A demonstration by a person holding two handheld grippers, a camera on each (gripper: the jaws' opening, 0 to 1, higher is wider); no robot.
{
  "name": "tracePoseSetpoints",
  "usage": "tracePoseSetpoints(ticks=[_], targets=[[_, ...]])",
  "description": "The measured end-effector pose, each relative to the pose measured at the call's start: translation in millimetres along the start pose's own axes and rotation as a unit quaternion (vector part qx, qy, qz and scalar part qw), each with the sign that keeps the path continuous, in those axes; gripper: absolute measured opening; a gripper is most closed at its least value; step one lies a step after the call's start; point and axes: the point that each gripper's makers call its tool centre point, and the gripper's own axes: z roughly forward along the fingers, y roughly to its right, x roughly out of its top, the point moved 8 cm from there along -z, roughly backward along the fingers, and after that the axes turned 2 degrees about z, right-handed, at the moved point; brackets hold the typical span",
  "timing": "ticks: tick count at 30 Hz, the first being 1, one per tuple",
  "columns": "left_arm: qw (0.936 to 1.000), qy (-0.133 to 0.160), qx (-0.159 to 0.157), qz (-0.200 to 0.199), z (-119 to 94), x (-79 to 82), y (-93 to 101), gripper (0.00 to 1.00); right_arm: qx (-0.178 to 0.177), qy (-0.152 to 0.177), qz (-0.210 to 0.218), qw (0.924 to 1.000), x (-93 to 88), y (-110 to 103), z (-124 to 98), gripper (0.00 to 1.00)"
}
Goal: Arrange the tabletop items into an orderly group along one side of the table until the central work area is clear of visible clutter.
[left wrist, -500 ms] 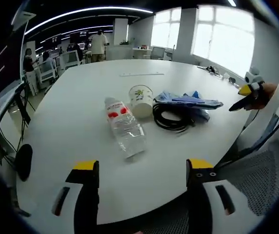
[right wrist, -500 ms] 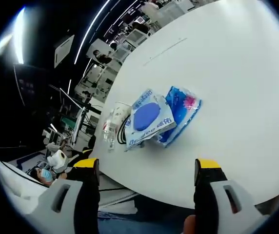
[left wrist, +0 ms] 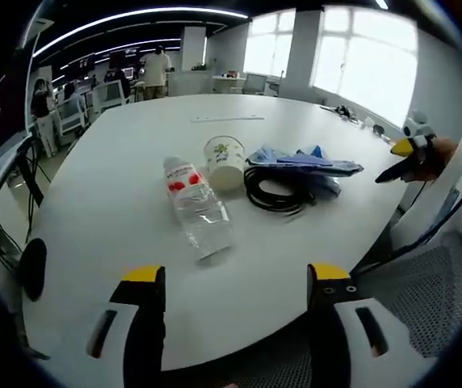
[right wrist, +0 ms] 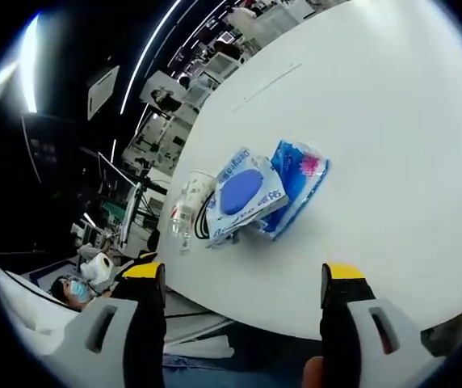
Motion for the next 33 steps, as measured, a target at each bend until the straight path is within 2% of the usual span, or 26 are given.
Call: tracePoseSetpoints(ticks=[13, 33], targets=[[0.9999, -0.010, 0.000, -0.002, 0.7, -2.6, 1.2, 0.70, 0.016, 0.024, 0.025, 0.9993, -1.1, -1.0, -2.7, 0.77], [0.9998, -0.015, 0.008, -0.008, 0.1, -3.5, -0.6, 0.68, 0.030, 0.025, 0.034, 0.9987, 3.4, -0.7, 0.9, 0.76]])
